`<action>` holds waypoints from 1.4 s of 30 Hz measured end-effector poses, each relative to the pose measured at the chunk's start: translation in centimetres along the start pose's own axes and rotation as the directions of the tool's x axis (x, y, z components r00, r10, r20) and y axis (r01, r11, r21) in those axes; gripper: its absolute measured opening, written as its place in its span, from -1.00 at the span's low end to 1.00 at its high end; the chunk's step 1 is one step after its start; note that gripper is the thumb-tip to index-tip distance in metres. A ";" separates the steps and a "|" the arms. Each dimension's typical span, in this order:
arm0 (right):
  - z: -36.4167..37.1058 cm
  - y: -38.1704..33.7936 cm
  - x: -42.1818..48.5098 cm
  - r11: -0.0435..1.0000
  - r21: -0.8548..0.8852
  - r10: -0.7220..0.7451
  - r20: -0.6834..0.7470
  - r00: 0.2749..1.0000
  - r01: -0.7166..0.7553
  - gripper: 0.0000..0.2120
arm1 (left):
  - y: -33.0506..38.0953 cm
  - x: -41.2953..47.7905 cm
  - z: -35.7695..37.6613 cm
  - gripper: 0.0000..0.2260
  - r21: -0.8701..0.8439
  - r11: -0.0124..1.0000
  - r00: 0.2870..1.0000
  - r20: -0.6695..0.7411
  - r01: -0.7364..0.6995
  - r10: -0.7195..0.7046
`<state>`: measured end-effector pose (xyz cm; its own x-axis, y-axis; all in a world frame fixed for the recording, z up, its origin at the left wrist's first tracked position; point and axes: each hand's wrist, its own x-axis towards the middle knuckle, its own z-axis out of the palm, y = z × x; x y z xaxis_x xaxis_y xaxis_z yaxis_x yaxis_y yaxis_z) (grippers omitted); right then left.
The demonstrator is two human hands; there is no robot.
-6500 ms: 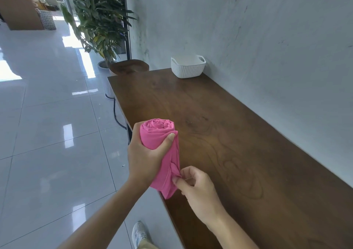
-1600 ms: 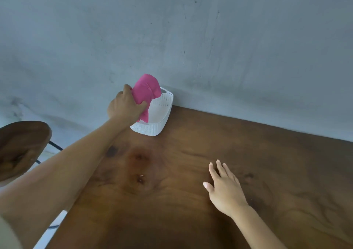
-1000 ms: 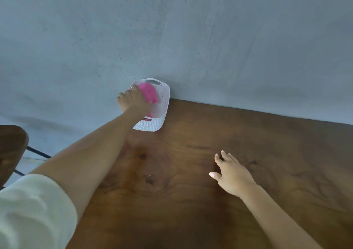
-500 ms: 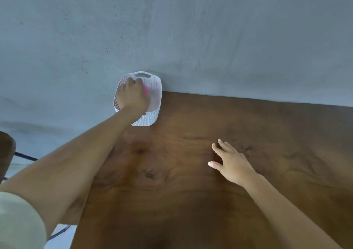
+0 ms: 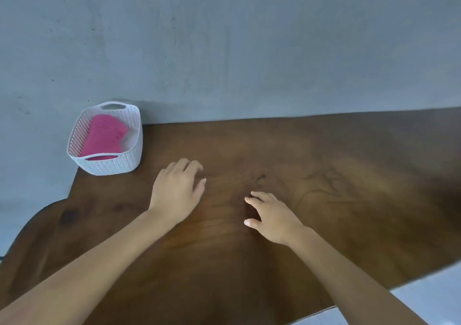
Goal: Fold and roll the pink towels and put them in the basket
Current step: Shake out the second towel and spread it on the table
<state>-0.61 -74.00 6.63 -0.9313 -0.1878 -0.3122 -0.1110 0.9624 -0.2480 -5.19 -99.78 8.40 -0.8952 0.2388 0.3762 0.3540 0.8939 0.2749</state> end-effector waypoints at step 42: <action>3.6 49.3 -38.9 0.537 0.701 0.799 -0.244 0.549 -0.470 -0.74 | 55.8 1.7 25.8 -0.92 -0.219 0.905 0.879 0.238 -0.365 0.413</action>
<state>31.43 -20.01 3.22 -0.6847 0.7141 -0.1456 0.6210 0.4672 -0.6293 6.08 -39.76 1.55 -0.7055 0.6692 0.2335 0.7066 0.6383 0.3056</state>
